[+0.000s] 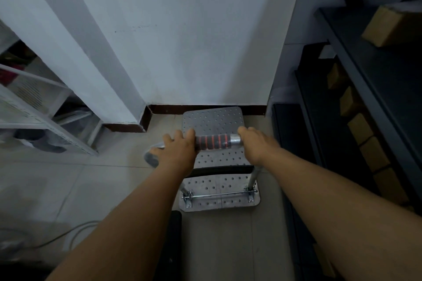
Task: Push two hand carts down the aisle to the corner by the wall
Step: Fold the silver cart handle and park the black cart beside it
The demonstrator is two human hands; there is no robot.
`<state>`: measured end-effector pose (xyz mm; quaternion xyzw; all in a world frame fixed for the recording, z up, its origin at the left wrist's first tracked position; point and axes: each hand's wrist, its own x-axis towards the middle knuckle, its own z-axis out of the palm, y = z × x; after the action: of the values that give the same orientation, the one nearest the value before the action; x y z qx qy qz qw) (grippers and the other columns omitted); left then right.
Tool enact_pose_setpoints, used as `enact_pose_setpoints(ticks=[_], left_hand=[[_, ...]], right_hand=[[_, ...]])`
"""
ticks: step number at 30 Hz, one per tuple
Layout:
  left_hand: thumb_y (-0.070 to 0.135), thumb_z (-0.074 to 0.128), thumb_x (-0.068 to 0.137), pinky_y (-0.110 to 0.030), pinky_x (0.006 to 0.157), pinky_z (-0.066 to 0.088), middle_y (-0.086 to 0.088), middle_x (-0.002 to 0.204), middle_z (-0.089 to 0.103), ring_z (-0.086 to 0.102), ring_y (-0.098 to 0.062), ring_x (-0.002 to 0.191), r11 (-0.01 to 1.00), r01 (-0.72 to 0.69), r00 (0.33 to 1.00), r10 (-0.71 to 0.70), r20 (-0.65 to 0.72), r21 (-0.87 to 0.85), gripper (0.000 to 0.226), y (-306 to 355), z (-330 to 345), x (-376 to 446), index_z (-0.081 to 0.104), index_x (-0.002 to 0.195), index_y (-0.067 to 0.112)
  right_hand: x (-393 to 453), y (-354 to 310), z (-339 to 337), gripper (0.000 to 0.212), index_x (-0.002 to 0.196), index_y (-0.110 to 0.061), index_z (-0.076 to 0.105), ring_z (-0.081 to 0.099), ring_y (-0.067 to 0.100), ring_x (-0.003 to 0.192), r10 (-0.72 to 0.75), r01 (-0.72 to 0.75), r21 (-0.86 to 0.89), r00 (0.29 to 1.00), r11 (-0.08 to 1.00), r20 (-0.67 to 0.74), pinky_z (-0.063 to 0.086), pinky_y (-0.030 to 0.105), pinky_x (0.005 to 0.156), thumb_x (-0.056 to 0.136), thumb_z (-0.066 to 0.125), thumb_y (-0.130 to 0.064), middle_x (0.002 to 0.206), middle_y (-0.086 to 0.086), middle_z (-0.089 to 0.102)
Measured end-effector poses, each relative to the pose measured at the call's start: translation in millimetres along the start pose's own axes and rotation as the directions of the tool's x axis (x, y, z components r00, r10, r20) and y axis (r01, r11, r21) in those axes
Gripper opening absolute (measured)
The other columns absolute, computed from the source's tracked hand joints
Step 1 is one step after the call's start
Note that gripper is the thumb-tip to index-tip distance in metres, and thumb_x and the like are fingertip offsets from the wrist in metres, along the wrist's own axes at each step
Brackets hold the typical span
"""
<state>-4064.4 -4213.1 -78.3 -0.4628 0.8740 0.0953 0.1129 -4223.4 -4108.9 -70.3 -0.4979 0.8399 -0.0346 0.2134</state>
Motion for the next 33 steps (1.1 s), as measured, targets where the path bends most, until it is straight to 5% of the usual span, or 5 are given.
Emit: enact_pose_setpoints(ticks=[33], left_hand=[[0.021,0.060,0.087,-0.069,0.097,0.032,-0.007,0.127,0.043,0.039,-0.034,0.121,0.976,-0.218,0.971,0.217,0.101,0.000,0.047,36.4,16.8,-76.5,0.035,0.126,0.030]], right_hand=[[-115.3,28.6,27.9,0.033,0.117,-0.015,0.047,0.057,0.026,0.101,0.271,-0.273,-0.065,0.962,0.960,-0.036,0.045,0.038,0.079,0.087,0.058,-0.005,0.116,0.009,0.054]])
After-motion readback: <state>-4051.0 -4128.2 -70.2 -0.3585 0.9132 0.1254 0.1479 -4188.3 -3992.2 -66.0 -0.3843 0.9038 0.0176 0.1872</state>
